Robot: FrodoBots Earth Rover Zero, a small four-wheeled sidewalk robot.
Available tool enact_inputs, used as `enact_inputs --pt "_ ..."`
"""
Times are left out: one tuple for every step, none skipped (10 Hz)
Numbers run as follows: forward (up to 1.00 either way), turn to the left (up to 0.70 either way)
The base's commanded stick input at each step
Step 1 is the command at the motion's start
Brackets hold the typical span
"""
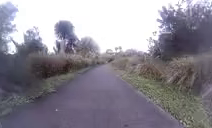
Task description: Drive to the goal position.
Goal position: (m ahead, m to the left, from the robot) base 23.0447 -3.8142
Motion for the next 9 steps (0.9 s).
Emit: enact_inputs --pt "0.70 0.00" --pt "0.70 0.00" --pt "0.70 0.00" --pt "0.70 0.00" --pt "0.70 0.00" --pt "0.70 -0.11" --pt "0.70 -0.24" --pt "0.70 -0.35" --pt "0.70 -0.35"
